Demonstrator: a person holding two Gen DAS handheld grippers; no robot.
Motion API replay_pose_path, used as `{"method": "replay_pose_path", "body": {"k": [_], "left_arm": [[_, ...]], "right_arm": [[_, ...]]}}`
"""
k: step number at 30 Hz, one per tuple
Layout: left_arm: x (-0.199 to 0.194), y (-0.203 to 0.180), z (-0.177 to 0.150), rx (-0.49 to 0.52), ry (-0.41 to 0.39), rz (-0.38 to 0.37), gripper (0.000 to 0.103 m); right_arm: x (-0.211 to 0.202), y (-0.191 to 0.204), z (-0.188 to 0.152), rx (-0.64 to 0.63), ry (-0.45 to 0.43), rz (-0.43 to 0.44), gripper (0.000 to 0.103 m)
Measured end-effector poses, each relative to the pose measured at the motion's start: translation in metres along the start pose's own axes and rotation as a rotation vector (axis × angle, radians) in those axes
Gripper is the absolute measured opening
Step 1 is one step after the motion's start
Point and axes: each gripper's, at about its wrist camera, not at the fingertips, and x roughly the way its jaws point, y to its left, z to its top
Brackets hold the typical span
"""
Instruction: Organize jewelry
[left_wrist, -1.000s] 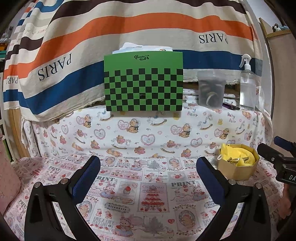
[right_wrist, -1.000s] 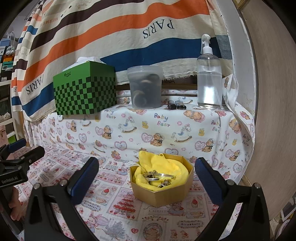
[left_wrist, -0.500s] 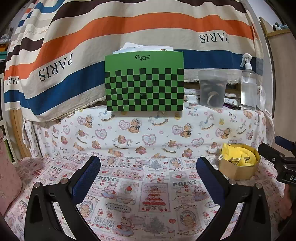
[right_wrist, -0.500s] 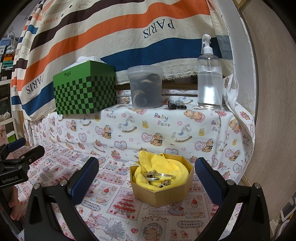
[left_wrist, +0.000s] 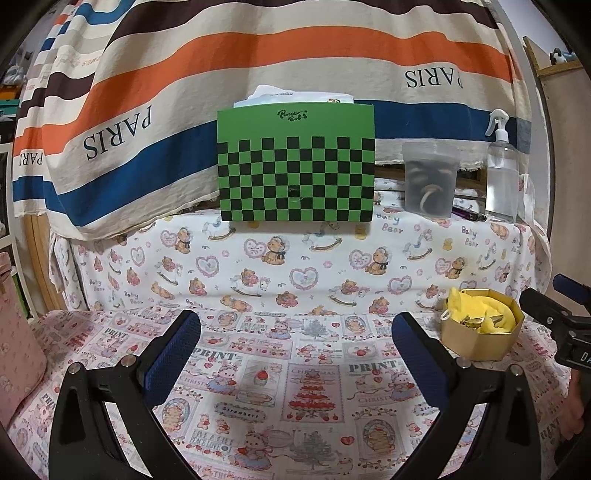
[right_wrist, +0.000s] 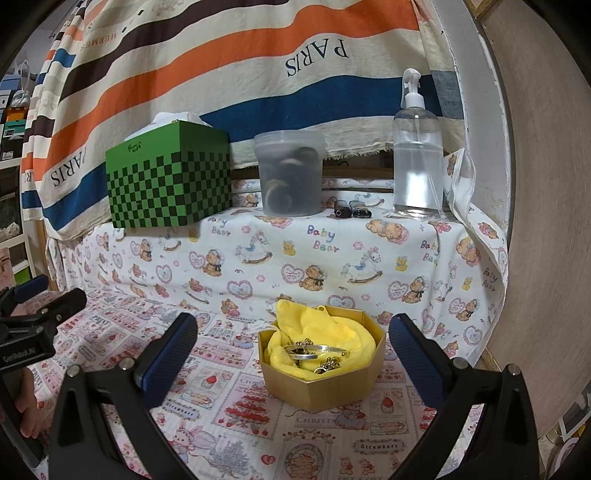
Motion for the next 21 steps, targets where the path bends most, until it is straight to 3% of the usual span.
{"method": "replay_pose_path", "body": {"k": [21], "left_arm": [[0.0002,0.0016,-0.0001,-0.003,-0.002,0.019,0.103]], "right_arm": [[-0.0004,-0.0002,-0.0007,-0.012,-0.001,0.004,0.103]]}}
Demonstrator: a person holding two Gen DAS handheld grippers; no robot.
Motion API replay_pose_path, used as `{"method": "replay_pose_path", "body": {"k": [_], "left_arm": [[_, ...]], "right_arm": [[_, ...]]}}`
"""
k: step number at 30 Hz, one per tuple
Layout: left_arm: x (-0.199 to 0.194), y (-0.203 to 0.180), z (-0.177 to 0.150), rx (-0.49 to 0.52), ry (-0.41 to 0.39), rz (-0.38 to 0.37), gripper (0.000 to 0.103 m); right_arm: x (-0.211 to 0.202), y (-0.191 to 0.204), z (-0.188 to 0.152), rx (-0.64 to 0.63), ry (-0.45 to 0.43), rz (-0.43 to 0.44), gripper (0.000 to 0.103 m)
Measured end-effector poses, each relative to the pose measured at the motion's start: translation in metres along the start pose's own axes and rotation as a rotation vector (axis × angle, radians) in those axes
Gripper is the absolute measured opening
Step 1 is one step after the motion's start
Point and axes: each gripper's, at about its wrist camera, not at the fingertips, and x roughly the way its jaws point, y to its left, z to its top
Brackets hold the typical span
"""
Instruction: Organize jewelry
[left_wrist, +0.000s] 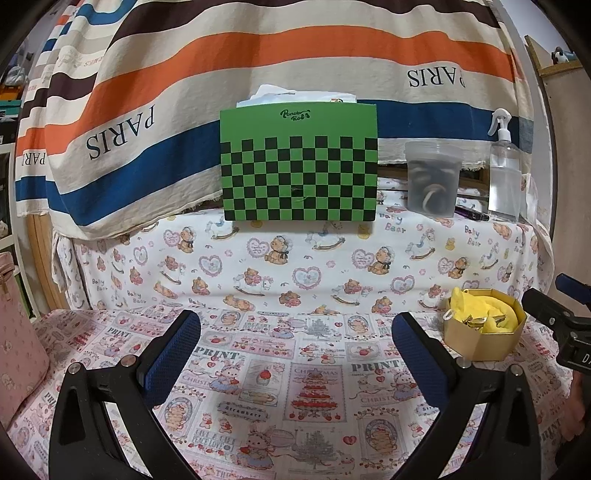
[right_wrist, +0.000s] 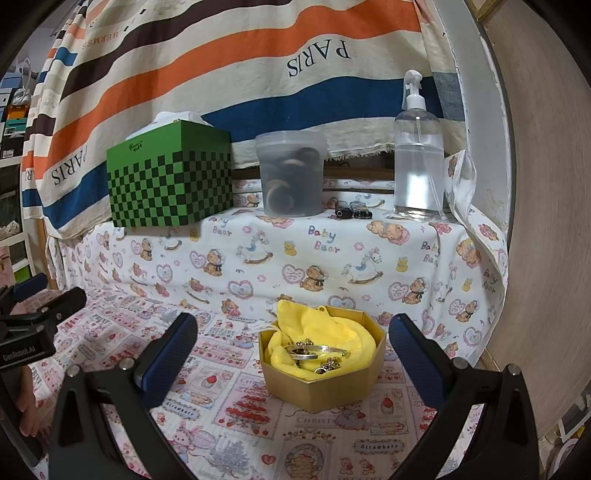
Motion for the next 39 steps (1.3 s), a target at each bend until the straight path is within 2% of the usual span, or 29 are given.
{"method": "replay_pose_path", "body": {"k": [39], "left_arm": [[0.0002,-0.0023,-0.0014,0.001,0.001,-0.001,0.103]], "right_arm": [[0.0003,-0.0002,0.0000,-0.001,0.001,0.001,0.103]]}}
